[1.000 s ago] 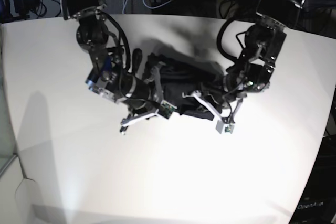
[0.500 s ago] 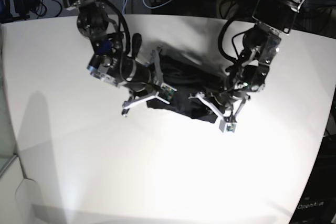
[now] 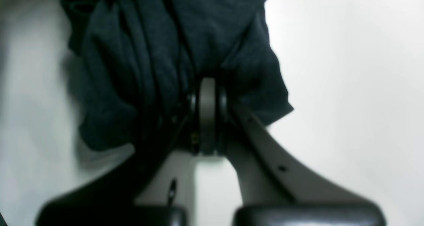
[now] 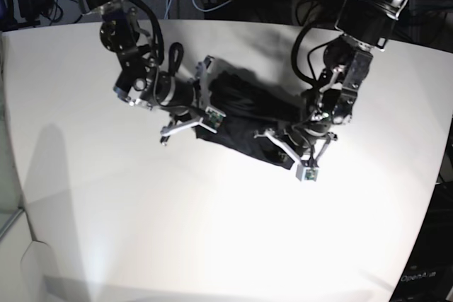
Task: Fold the T-shirt properly
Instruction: 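Grasp both sides of the black bundle with both grippers, then fold the bundle over with the left gripper toward the right gripper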
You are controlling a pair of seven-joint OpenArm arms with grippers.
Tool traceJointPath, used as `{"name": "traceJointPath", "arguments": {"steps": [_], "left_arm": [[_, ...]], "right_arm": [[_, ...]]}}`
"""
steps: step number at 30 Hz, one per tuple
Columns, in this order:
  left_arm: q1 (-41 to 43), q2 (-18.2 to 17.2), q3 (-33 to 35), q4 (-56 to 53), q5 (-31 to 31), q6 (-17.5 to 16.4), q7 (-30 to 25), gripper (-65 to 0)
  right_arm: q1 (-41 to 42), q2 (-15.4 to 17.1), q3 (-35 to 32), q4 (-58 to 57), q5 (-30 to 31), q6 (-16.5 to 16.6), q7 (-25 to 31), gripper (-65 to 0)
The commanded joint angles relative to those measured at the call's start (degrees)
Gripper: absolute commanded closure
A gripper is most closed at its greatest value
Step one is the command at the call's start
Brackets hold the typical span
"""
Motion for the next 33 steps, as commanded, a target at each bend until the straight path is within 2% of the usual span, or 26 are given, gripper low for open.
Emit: {"name": "traceJointPath", "arguments": {"steps": [1, 5, 7, 17, 21, 25, 30, 33], "left_arm": [[0.4, -0.7, -0.2, -1.8, 1.5, 2.5, 4.3, -0.8], [0.6, -0.7, -0.4, -2.7, 1.5, -2.9, 1.8, -0.8], [0.7, -0.8, -0.6, -2.7, 1.2, -4.5, 1.8, -0.8], [0.4, -1.3, -0.6, 8.2, 1.0, -4.9, 2.2, -0.8], [0.8, -2.6, -0.7, 14.7, 0.9, -4.9, 2.7, -0.8], [1.4, -2.6, -4.2, 22.2, 0.9, -4.9, 8.3, -0.8], [6.9, -2.5, -9.6, 32.7, 0.9, -5.0, 16.1, -0.8], [12.1, -2.6, -11.7, 37.3, 0.9, -5.0, 18.4, -0.8]], "right_arm": [[0.2, -0.1, 0.0, -0.7, -0.5, 0.1, -0.6, -0.1], [0.2, -0.6, 0.0, -5.9, -0.6, 0.1, 2.9, -0.1], [0.3, -0.6, -0.1, -7.1, -0.7, 0.1, 3.5, -0.1], [0.2, 1.1, 0.0, 1.7, -0.7, 0.1, 2.9, -0.4], [0.1, 1.1, 1.7, 5.8, -0.7, 0.1, 0.2, -0.1], [-0.9, 1.1, 2.7, 9.2, -0.7, 0.1, -0.1, -0.4], [-1.1, 1.1, 6.5, 10.1, -0.7, 0.1, -0.1, -0.3], [-2.5, 1.1, 10.2, 10.1, -0.7, 0.1, 0.3, -0.4]]}}
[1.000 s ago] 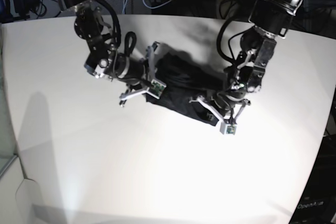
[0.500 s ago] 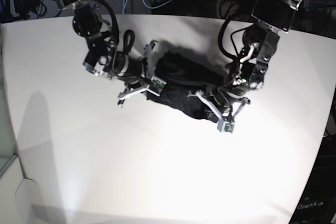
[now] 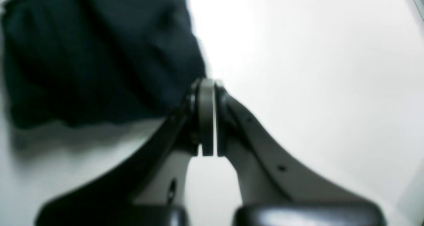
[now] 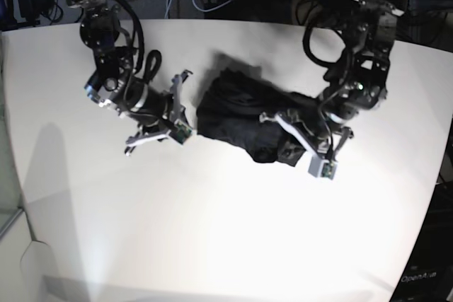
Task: Fold the T-shirt properly
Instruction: 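Fold the bundle over with the left gripper toward the right gripper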
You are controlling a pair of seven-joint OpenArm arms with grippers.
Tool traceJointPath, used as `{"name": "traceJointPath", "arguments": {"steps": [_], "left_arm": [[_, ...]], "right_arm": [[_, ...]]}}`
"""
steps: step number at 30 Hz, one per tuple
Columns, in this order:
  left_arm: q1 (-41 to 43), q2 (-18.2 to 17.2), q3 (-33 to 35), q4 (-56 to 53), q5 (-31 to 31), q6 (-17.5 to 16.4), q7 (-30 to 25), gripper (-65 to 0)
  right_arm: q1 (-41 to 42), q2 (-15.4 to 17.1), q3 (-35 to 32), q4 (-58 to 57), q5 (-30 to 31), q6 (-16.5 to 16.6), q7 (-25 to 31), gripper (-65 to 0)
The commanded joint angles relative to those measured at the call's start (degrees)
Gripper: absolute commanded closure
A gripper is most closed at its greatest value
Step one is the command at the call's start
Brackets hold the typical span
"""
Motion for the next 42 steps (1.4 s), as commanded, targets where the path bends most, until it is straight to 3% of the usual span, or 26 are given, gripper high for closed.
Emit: {"name": "traceJointPath", "arguments": {"steps": [1, 7, 13, 18, 28, 30, 35, 42], "left_arm": [[1.1, -0.5, -0.9, 2.0, 0.1, -0.2, -0.9, -0.8], [8.4, -2.5, -1.3, 2.2, 0.3, -0.2, -1.3, -0.8], [8.9, -1.9, -4.2, -5.7, 0.4, -0.2, -1.4, -0.8], [4.3, -1.4, -4.0, -11.5, 0.3, -0.2, -1.5, -0.8], [-10.0, 5.8, -3.7, -27.3, 0.3, -0.3, -1.6, -0.8], [-12.6, 7.2, -2.8, -30.0, 0.3, -0.3, -3.9, -0.8], [-18.1, 8.5, 6.8, -35.6, 0.0, -0.3, -12.9, -0.8], [-19.0, 9.7, 8.6, -32.9, -0.2, -0.2, -13.9, -0.8]], "right_arm": [[0.3, 0.1, 1.1, 1.0, 0.4, 0.0, 1.1, -0.4], [0.2, 1.2, 5.0, -0.6, 0.4, 0.0, 1.2, -0.1], [-0.9, 1.8, 5.2, -0.2, 0.4, 0.0, 1.3, -0.1], [-2.4, 1.8, 5.2, -0.1, 0.4, 0.0, 1.3, -0.1], [-6.0, 1.6, 5.2, -0.5, 0.4, 0.0, 1.3, -0.1], [-6.7, 1.5, 5.2, -0.5, 0.4, 0.0, 1.3, -0.1], [-8.1, 1.4, 5.2, -0.6, 0.4, 0.0, 1.3, -0.1], [-8.6, 1.4, 5.2, -0.7, 0.4, 0.0, 1.3, -0.4]]}}
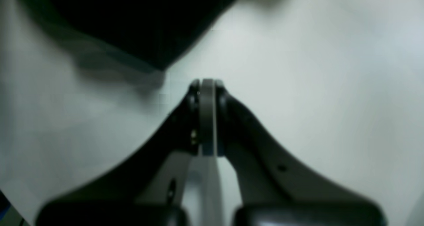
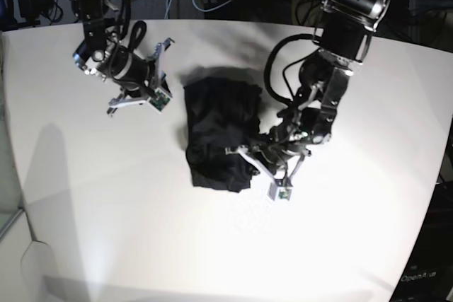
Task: Fold the T-shirt properly
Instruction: 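Fold the bundle over with the left gripper toward the right gripper, then open both grippers and move them to the bundle's edges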
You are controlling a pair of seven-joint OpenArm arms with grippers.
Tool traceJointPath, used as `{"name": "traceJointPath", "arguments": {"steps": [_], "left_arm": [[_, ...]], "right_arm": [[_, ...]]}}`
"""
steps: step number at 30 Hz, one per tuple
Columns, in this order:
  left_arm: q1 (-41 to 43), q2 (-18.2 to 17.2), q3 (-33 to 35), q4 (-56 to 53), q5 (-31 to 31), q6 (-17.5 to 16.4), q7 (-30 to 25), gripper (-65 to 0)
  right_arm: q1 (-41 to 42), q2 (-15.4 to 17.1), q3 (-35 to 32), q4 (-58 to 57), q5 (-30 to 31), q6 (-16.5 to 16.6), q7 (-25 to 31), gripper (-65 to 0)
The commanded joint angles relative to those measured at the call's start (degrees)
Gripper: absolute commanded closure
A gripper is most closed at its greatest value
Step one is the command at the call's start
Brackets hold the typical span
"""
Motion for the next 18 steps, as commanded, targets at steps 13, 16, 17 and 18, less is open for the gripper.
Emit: {"name": "traceJointPath", "arguments": {"steps": [13, 16, 17, 18], "left_arm": [[18.7, -11.0, -16.1, 27.2, -2.6, -0.6, 8.9, -0.8], [23.4, -12.2, -18.9, 27.4, -2.6, -0.6, 8.8, -0.8], [24.9, -12.5, -19.3, 27.7, -2.6, -0.6, 8.8, -0.8], [25.9, -12.6, -19.6, 27.8, -2.6, -0.6, 8.8, -0.8]], "right_arm": [[1.0, -1.1, 0.0, -0.5, 0.7, -0.1, 1.1, -0.4], [1.1, -2.4, 0.0, -0.5, 0.6, -0.1, 1.1, -0.7], [1.3, -2.7, -0.1, -0.5, 0.6, -0.1, 1.1, -0.7], [1.6, -3.2, -0.1, -0.6, 0.6, -0.1, 1.1, -0.7]]}}
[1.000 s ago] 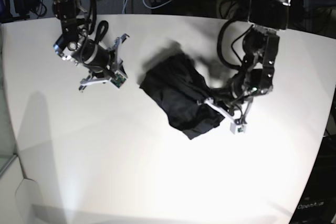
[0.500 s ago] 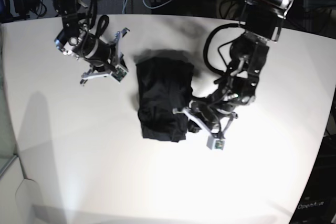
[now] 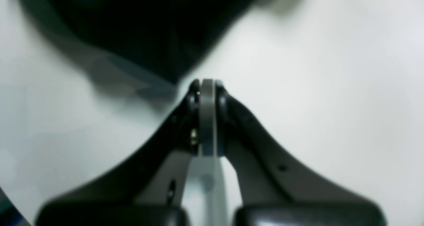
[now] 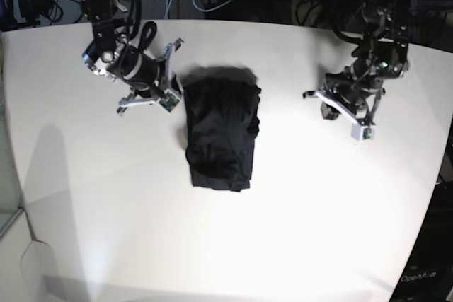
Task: Fold the T-shirt properly
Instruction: 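Open both grippers and move them to the bundle's edges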
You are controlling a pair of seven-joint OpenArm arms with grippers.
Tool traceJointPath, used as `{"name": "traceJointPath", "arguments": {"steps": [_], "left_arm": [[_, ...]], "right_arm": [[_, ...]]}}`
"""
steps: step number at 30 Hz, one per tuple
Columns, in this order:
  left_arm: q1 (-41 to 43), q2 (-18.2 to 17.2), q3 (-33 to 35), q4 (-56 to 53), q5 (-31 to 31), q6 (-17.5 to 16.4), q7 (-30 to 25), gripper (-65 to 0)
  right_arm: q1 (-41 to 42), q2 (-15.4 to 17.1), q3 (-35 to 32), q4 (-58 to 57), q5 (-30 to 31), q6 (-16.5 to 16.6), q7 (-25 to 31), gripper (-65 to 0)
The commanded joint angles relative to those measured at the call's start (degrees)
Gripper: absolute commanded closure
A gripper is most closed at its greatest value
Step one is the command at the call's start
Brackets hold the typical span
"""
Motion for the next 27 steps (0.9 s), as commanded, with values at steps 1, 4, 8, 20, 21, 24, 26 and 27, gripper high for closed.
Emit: {"name": "traceJointPath", "arguments": {"steps": [1, 4, 8, 20, 21, 24, 26, 27], "left_arm": [[0.0, -0.3, -0.2, 1.2, -0.4, -0.4, -1.0, -0.8], [2.3, -0.3, -0.2, 1.2, -0.4, -0.4, -0.8, -0.8], [3.8, -0.3, 0.2, 2.6, -0.4, -0.4, -1.0, -0.8], [3.4, 0.4, 3.2, 13.9, -0.9, -0.5, -0.5, -0.8], [2.9, 0.4, 4.5, 13.7, -0.9, -0.5, -0.5, -0.8], [1.5, 0.4, 9.5, 13.3, -0.8, -0.5, -1.0, -0.8], [0.1, 0.6, 12.5, 13.3, -0.8, -0.5, -1.1, -0.8], [-1.1, 1.5, 14.1, 13.3, -0.7, -0.5, -1.1, -0.8]], "right_arm": [[1.0, -0.5, 0.1, 0.6, 0.7, -0.1, 1.2, -0.7], [1.0, -2.2, -0.1, -0.1, 0.7, -0.1, 1.2, -0.3], [0.6, -4.3, -1.0, -0.6, 0.7, -0.1, 1.2, -0.1], [-1.7, -4.4, -3.5, -1.2, 0.7, -0.1, 1.3, 0.0], [-1.7, -3.9, -3.3, -1.2, 0.7, -0.1, 1.3, 0.0], [-1.6, -2.9, -1.2, -1.0, 0.7, -0.1, 1.3, 0.0], [-1.4, -2.2, -0.4, -1.0, 0.7, -0.1, 1.3, 0.0], [-1.4, -2.0, -0.4, -1.0, 0.7, -0.1, 1.3, 0.0]]}}
